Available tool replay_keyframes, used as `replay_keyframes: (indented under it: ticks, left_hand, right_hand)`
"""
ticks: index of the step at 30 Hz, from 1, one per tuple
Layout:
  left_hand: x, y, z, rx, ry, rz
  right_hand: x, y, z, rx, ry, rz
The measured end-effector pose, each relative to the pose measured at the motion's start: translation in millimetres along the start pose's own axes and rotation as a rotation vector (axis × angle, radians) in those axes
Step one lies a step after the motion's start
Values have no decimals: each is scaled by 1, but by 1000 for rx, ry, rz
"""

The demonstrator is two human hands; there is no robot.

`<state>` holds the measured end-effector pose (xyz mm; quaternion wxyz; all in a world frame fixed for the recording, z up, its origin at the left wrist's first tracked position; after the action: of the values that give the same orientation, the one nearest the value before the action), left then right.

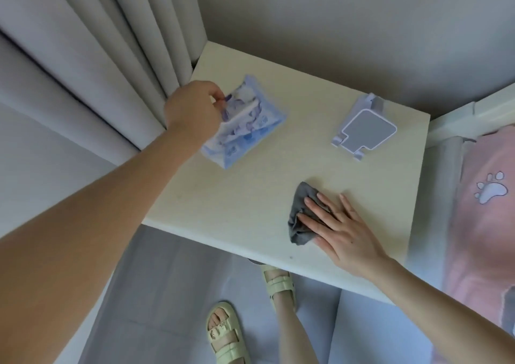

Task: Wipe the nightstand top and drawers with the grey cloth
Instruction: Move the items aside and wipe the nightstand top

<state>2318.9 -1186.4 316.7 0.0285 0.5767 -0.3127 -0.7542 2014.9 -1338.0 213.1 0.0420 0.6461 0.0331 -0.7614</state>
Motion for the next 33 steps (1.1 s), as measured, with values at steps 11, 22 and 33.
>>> replay_keyframes:
  ticks: [11,22,33]
  left_hand:
    - [44,16,-71,-146,-109,-60]
    - [0,-29,42,-27,-18,224]
    - [-4,-106,145,-403,9,404]
  right_hand:
    - [0,-53,-7,366,38,-182]
    - [-7,-15,-91,130,91,-37]
    - [-22,-146,-169,69,127,-157]
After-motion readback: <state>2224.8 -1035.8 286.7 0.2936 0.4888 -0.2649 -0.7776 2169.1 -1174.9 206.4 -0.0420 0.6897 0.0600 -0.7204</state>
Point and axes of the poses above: each hand's wrist, its own z-axis away from the middle knuckle, its own x-axis out of the palm, y = z × x, the point moved 2 cm from there along -z, towards the middle knuckle, and after that the axes turned 4 degrees about z, right-handed, at the moved point
